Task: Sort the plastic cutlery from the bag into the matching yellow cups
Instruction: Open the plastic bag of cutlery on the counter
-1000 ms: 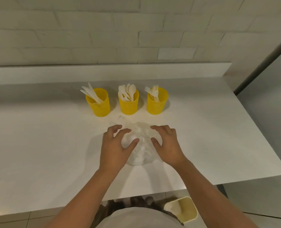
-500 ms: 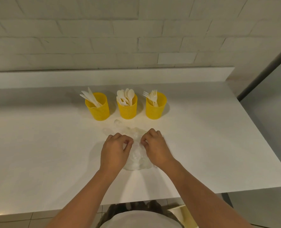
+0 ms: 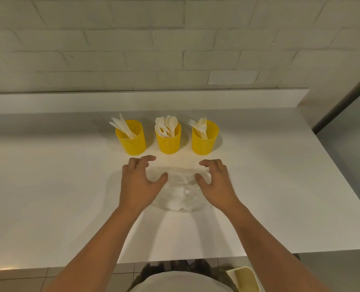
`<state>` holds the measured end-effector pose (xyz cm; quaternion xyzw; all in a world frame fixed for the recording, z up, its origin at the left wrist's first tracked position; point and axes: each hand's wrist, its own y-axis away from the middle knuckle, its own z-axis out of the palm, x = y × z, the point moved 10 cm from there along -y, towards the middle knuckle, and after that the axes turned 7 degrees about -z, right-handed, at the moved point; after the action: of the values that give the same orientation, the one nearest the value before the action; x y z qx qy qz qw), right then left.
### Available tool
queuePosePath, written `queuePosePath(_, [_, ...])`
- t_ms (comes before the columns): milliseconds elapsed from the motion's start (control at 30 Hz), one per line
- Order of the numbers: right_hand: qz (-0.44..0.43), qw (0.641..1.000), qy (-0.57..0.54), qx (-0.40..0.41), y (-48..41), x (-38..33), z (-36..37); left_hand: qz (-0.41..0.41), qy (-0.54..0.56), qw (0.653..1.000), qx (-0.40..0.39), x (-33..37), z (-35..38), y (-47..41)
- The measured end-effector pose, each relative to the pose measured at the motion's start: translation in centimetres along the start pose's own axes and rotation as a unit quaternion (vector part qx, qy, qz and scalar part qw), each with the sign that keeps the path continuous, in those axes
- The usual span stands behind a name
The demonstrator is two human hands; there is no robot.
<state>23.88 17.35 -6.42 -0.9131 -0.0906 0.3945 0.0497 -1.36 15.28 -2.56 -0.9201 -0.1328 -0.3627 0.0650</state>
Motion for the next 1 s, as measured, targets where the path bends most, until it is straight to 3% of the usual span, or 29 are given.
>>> queuePosePath(100, [-0.044,0.997,0.056,-0.029,-0.5,-1.6,1.0,0.080,-0.069,0.994,-0.012,2.6,1.0,-0.5])
queuePosePath(233, [-0.021,0.999,0.012,0.022,-0.9,-0.7,-0.5,0.089,-0.042,0.995,0.016,2.9,-0.3,-1.4])
queuePosePath(367, [0.100,0.986,-0.091,0.098,-0.2,2.2,-3.2,0.064,0.004,0.995,0.070,1.4,-2.9,-2.3])
queuePosePath(500, [0.266,0.913,-0.288,0.119,1.5,6.5,-2.5,0.006,0.040,0.997,0.064,0.0,-3.4,-2.8])
queuePosePath(567, [0.269,0.908,-0.284,0.151,1.9,6.1,-3.6,0.021,0.040,0.997,0.068,0.8,-3.6,-2.0])
queuePosePath(633, [0.191,0.935,-0.203,0.221,1.6,3.2,-6.7,0.109,0.014,0.989,0.103,3.8,-4.5,-0.5])
queuePosePath(700, [0.005,0.958,-0.118,0.262,0.8,-2.5,-9.5,0.252,-0.009,0.961,0.112,8.0,-4.8,1.3])
queuePosePath(733, [-0.089,0.964,-0.078,0.237,0.3,-5.5,-9.5,0.323,-0.038,0.941,0.092,9.9,-4.0,1.9])
queuePosePath(800, [-0.209,0.973,0.011,0.102,-1.0,-9.2,-6.7,0.404,-0.131,0.905,0.017,11.6,-0.9,2.2])
queuePosePath(900, [-0.247,0.942,0.200,-0.103,-2.3,-9.1,-0.7,0.375,-0.313,0.860,-0.149,10.2,4.5,0.7])
queuePosePath(1000, [-0.261,0.904,0.297,-0.161,-2.7,-8.3,0.8,0.347,-0.477,0.776,-0.220,8.0,6.3,-0.3])
